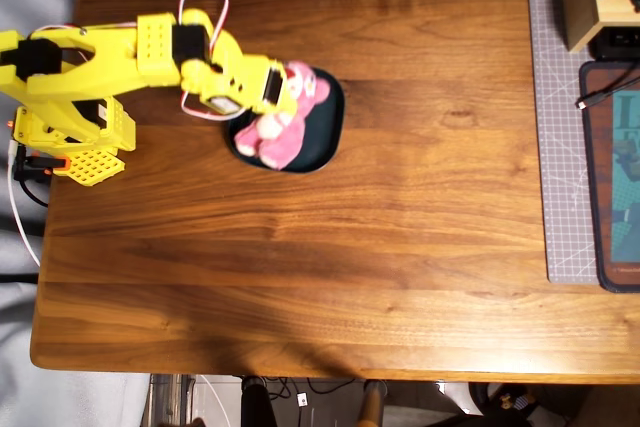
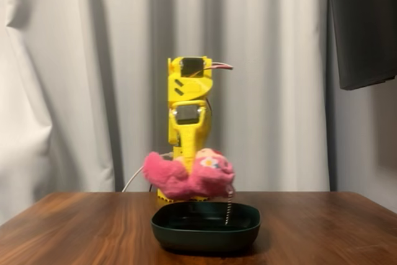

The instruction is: Grasp a strawberry bear and put it in the bin.

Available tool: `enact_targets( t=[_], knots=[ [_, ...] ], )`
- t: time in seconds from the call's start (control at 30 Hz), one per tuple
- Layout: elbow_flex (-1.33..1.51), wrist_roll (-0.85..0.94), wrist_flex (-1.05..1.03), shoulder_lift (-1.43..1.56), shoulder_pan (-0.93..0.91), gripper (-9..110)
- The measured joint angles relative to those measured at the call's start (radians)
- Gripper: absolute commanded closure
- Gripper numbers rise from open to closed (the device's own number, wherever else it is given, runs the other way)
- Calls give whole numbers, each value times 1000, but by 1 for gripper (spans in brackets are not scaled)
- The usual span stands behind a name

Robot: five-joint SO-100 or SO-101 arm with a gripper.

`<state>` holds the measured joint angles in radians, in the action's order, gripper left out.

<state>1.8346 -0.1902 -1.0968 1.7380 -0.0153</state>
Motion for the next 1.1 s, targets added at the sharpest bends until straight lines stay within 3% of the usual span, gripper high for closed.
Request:
enact_targets(
  t=[0.3,0.53,0.63,0.7,0.77,0.97,1.1],
  knots=[
    [0,0,-9,2,3,77],
    [0,0,-9,2,-3,74],
    [0,0,-9,2,-8,74],
    [0,0,-9,2,-8,81],
    [0,0,-15,2,-6,101],
    [-71,0,-152,40,-20,102],
    [-78,0,-270,272,-11,102]
  ],
)
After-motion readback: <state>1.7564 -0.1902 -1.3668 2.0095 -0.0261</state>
